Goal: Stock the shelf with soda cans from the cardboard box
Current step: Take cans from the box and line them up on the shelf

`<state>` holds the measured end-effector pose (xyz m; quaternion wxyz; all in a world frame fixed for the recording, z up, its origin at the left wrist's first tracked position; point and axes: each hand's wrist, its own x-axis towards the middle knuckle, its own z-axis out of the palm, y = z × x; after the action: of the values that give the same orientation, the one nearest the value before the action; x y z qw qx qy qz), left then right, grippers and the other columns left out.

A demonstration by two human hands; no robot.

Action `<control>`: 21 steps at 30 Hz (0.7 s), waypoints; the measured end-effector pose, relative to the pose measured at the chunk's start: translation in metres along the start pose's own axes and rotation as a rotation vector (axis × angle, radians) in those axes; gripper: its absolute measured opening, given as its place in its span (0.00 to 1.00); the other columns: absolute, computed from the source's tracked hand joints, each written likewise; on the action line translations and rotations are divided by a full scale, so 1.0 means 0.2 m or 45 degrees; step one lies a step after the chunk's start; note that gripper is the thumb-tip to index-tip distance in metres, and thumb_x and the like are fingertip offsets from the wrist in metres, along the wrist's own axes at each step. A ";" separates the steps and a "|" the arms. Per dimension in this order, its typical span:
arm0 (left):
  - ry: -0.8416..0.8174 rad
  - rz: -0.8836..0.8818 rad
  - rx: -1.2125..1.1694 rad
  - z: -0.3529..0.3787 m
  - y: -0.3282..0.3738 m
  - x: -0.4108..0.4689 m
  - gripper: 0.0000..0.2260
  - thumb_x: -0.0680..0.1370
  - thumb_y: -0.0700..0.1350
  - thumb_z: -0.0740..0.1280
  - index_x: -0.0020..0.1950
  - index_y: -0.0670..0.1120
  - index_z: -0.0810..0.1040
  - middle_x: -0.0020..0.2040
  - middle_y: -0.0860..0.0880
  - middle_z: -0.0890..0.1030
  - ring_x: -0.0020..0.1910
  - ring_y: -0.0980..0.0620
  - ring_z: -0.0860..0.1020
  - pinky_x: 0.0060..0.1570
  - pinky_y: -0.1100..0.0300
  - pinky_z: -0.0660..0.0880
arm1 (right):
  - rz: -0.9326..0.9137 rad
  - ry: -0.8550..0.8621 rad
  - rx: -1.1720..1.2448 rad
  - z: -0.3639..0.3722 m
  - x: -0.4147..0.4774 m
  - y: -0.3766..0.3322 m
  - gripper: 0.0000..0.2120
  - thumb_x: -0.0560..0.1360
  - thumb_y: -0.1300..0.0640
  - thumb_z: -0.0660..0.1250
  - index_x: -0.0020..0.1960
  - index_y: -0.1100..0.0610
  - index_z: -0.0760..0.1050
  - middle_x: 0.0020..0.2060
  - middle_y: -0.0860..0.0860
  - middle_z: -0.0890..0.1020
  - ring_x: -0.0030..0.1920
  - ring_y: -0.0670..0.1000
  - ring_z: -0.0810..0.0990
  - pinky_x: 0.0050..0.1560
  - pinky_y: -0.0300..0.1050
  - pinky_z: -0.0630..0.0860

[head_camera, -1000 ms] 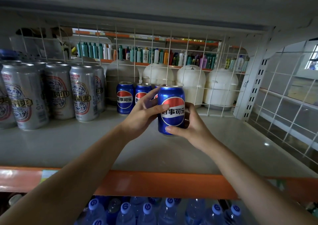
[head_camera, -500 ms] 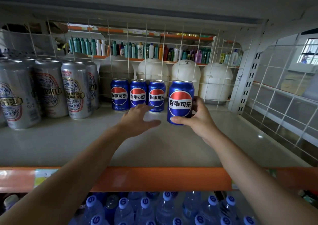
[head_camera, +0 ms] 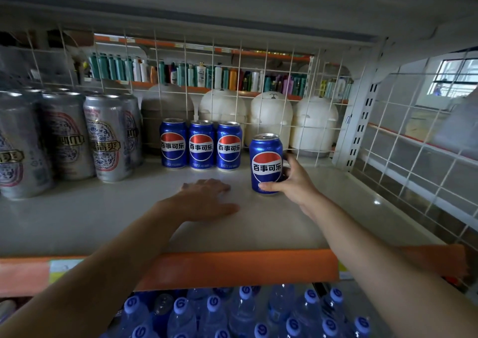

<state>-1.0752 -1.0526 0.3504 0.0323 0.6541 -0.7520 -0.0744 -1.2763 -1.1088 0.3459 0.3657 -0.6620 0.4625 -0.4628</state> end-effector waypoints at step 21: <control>-0.040 0.039 0.101 0.01 0.00 -0.01 0.29 0.77 0.64 0.52 0.76 0.54 0.54 0.77 0.51 0.54 0.75 0.48 0.53 0.72 0.46 0.52 | 0.058 0.044 -0.461 0.08 0.35 0.04 0.43 0.53 0.55 0.83 0.62 0.57 0.65 0.59 0.53 0.77 0.58 0.55 0.77 0.60 0.54 0.74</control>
<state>-1.0749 -1.0510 0.3495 -0.0042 0.6422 -0.7646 -0.0543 -1.2534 -1.1766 0.3522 0.2427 -0.6984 0.5593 -0.3748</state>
